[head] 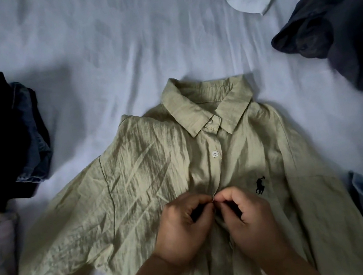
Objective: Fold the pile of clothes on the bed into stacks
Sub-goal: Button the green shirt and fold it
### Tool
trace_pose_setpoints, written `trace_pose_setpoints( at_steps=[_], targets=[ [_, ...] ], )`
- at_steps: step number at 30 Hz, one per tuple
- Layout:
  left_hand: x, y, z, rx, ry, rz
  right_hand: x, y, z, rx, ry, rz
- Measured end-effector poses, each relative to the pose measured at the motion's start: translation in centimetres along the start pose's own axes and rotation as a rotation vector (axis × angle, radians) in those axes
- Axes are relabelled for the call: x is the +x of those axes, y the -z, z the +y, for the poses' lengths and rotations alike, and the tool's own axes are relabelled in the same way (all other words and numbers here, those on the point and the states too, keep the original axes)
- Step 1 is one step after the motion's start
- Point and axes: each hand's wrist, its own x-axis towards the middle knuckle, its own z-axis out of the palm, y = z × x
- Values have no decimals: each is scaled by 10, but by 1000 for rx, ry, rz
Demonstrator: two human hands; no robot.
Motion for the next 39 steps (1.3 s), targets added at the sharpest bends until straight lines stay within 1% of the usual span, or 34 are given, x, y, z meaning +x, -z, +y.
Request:
trace_pose_setpoints(
  at_steps=[4, 6, 12, 16, 20, 24, 28, 31, 34, 37, 39],
  targets=[
    [3, 8, -3, -83, 87, -90, 1, 0, -7, 42, -46, -12],
    [5, 8, -5, -87, 114, -113, 1, 0, -10, 37, -68, -30],
    [6, 4, -4, -71, 175, -72, -1, 4, -5, 11, -81, -147],
    [6, 9, -4, -95, 187, -144, -4, 4, -6, 30, -75, -135],
    [8, 8, 2, -31, 210, -113, -3, 4, -8, 37, -82, -119],
    [9, 7, 3, 18, 165, -94, 0, 5, -7, 50, -98, -132],
    [10, 9, 1, 175, -98, -123, 6, 8, -7, 78, -104, -181],
    [7, 7, -4, 217, -194, -78, 11, 10, -7, 62, -103, -208],
    [0, 2, -7, 160, -184, -39, 11, 8, -4, 28, -90, -218],
    [-4, 0, -7, 52, -90, 4, 9, 7, -4, 48, -83, -231],
    [-4, -1, -6, 71, -40, 20, 8, 7, -5, 53, -64, -232]
  ],
)
